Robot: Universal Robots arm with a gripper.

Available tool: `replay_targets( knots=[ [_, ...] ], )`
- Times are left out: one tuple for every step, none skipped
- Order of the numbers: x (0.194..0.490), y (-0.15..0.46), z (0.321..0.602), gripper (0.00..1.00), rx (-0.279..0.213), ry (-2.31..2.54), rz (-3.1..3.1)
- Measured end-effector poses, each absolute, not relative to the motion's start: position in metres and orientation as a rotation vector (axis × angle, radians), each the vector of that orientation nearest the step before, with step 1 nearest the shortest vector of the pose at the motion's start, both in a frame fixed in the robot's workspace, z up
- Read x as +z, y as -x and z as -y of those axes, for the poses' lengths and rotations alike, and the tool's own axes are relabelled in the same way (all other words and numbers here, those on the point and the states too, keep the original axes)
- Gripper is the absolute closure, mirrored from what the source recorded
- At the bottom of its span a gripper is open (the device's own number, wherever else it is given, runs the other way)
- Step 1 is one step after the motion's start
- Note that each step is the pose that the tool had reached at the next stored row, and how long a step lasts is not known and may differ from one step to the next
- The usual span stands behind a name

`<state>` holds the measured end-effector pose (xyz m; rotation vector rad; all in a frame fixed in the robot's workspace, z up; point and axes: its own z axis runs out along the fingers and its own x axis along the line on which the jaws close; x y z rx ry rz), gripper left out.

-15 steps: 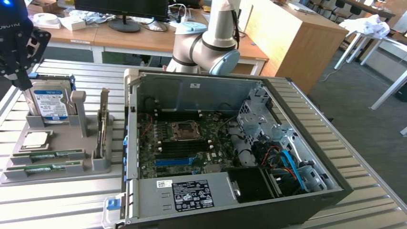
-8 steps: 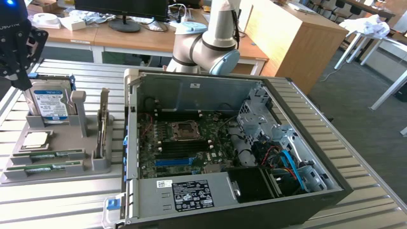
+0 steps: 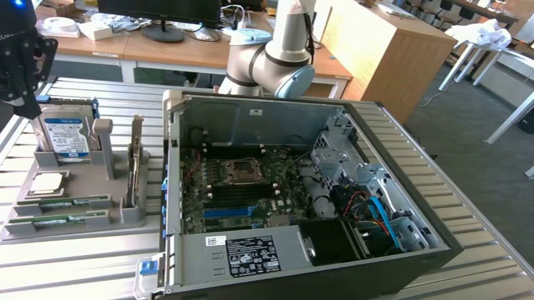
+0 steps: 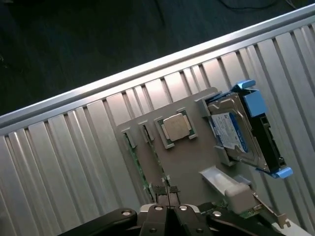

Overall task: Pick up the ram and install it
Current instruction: 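Pick up the ram and move it above insertion slot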

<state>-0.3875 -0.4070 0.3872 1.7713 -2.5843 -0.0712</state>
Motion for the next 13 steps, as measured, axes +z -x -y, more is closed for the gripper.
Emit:
replay_targets(
  knots=[
    [0.387, 0.3875, 0.407, 0.9, -0.071, -1.794, 2.568],
    [0.3869, 0.3875, 0.407, 0.9, -0.071, -1.817, 2.551],
    [0.3868, 0.3875, 0.407, 0.9, -0.071, -1.84, 2.535],
    [0.3867, 0.3875, 0.407, 0.9, -0.071, -1.862, 2.518],
    [0.3865, 0.3875, 0.407, 0.9, -0.07, -1.886, 2.499],
    [0.3864, 0.3875, 0.407, 0.9, -0.07, -1.909, 2.482],
    [0.3863, 0.3875, 0.4069, 0.9, -0.07, -1.931, 2.464],
    [0.3862, 0.3875, 0.407, 0.9, -0.07, -1.952, 2.446],
    [0.386, 0.3875, 0.407, 0.9, -0.07, -1.974, 2.428],
    [0.3859, 0.3875, 0.407, 0.9, -0.07, -1.996, 2.41],
    [0.3858, 0.3875, 0.407, 0.9, -0.07, -2.018, 2.391],
    [0.3856, 0.3875, 0.407, 0.9, -0.069, -2.039, 2.372],
    [0.3855, 0.3875, 0.407, 0.9, -0.069, -2.06, 2.353]
  ],
)
